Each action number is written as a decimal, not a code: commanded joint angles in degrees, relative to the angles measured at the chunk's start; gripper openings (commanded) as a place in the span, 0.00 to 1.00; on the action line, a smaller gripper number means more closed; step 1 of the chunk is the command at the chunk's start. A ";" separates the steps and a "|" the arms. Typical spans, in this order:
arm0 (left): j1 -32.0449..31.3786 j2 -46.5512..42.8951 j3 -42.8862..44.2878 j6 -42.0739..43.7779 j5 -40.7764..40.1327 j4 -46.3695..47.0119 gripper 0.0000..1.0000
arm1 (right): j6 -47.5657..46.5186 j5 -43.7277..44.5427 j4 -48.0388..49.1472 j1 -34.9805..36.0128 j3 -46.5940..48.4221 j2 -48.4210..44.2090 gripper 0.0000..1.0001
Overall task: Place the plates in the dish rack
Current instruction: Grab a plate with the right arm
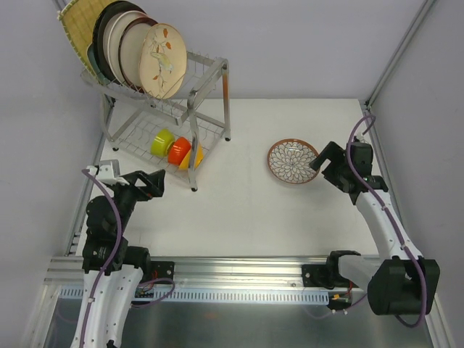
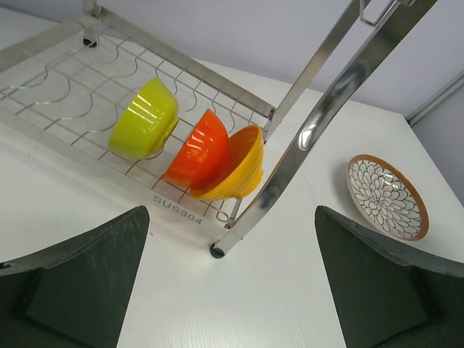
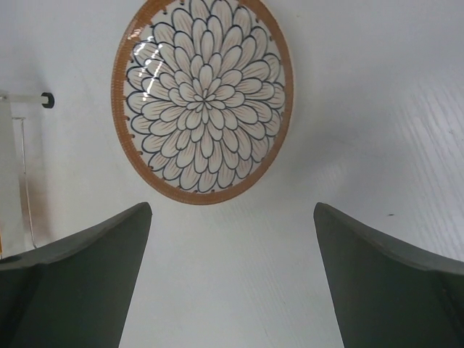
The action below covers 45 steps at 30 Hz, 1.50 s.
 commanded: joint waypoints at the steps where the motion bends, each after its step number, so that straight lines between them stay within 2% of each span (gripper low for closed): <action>1: 0.17 -2.41 -2.41 -4.64 -2.20 -1.73 0.99 | 3.88 -2.74 6.14 -3.08 -3.94 0.62 1.00; 6: -0.01 -2.76 -3.12 -6.32 -2.29 -1.91 0.99 | 5.03 -6.69 12.65 -7.04 -7.73 3.25 0.97; 8: -0.01 -2.94 -3.04 -5.88 -2.99 -2.08 0.99 | 5.38 -11.87 19.84 -8.01 -10.88 4.31 0.89; 12: -0.10 -3.38 -3.12 -5.43 -3.08 -2.35 0.99 | 7.23 -14.69 29.08 -8.80 -14.32 7.73 0.86; 20: -0.19 -3.12 -3.12 -5.44 -2.82 -2.17 0.99 | 7.67 -16.89 35.69 -8.89 -14.59 15.90 0.85; 33: -0.19 -1.80 -2.95 -4.91 -0.80 -2.17 0.99 | 14.96 -22.16 47.55 -8.89 -13.54 30.49 0.79; 36: -0.19 -1.27 -2.68 -4.38 0.87 -2.00 0.99 | 16.02 -22.52 49.13 -8.89 -13.10 32.95 0.74; 38: -0.27 -0.83 -2.51 -3.86 2.79 -1.74 0.99 | 16.98 -22.87 50.63 -8.89 -12.84 34.19 0.67; 42: -0.80 0.75 -2.42 -4.64 5.00 -1.21 0.99 | 17.78 -24.53 52.91 -8.89 -12.22 36.57 0.49; 44: -0.89 2.06 -2.16 -6.05 7.36 -0.94 0.99 | 17.78 -25.42 53.01 -8.89 -11.43 37.45 0.43; 45: -0.89 2.50 -1.98 -6.66 8.51 -0.86 0.99 | 17.69 -25.42 53.01 -8.89 -11.26 37.54 0.37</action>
